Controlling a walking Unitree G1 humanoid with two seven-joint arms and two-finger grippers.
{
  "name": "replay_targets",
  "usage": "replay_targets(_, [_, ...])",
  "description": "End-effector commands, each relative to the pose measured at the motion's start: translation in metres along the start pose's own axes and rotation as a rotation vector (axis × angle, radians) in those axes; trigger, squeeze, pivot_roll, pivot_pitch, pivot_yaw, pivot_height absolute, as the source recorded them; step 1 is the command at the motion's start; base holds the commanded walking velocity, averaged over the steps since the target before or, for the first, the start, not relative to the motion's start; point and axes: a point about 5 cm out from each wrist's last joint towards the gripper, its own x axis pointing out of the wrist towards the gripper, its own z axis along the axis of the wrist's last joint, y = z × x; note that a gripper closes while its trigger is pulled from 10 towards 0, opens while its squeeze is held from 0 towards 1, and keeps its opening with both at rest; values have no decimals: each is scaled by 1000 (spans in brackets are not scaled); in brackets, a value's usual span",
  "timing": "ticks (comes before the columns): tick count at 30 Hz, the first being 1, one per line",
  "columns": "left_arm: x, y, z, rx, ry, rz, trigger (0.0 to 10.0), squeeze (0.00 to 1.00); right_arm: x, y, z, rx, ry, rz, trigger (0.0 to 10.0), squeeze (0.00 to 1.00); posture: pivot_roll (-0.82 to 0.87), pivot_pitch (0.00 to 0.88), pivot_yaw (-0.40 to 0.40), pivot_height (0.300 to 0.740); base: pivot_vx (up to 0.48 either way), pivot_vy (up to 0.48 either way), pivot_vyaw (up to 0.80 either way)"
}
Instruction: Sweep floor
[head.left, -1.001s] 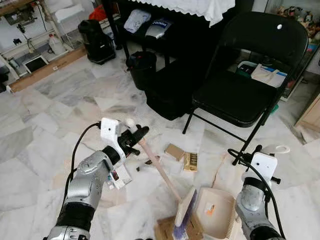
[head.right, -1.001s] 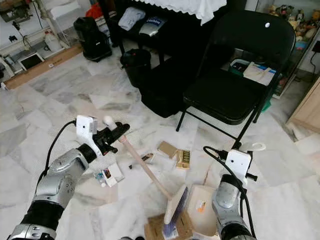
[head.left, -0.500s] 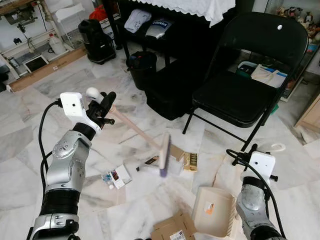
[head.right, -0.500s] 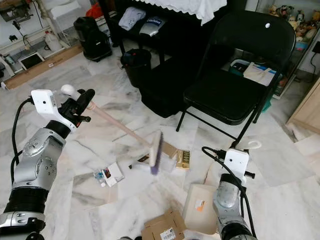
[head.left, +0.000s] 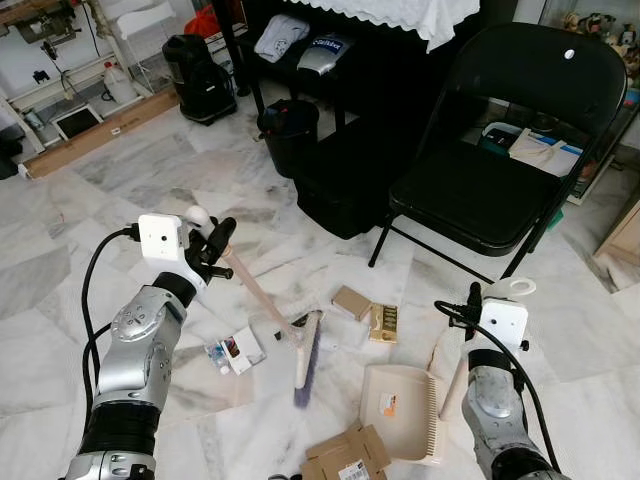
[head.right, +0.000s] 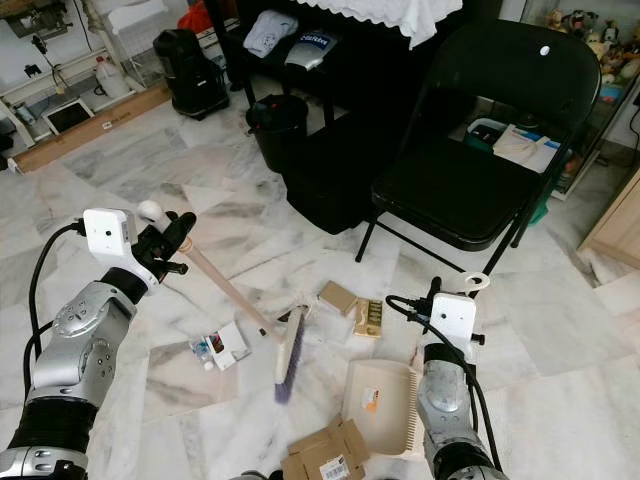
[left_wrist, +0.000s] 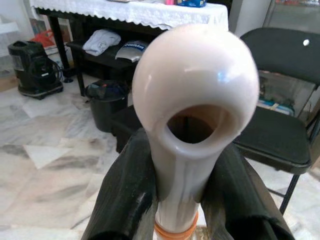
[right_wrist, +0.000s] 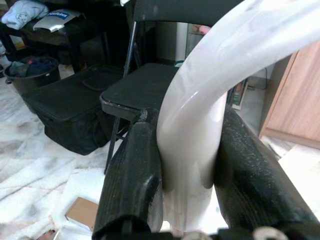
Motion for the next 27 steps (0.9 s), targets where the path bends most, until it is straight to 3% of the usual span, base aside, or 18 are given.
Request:
replay_targets(1, [-6, 6, 8, 49, -35, 12, 10000, 0, -5, 5, -8, 14, 50, 18, 10000, 0, 87, 115, 122, 740, 0, 0, 0])
replay_targets(10, [-14, 16, -12, 61, 8, 151, 10000, 0, -5, 4, -8, 20, 52, 28, 10000, 0, 76, 92, 120, 740, 0, 0, 0])
replay_targets(13, [-17, 13, -22, 18, 37, 153, 10000, 0, -4, 3, -7, 24, 48, 25, 10000, 0, 76, 92, 120, 740, 0, 0, 0])
replay_targets(27, [-15, 8, -22, 22, 25, 134, 10000, 0, -2, 4, -5, 29, 44, 33, 10000, 0, 74, 94, 114, 740, -258, 0, 0])
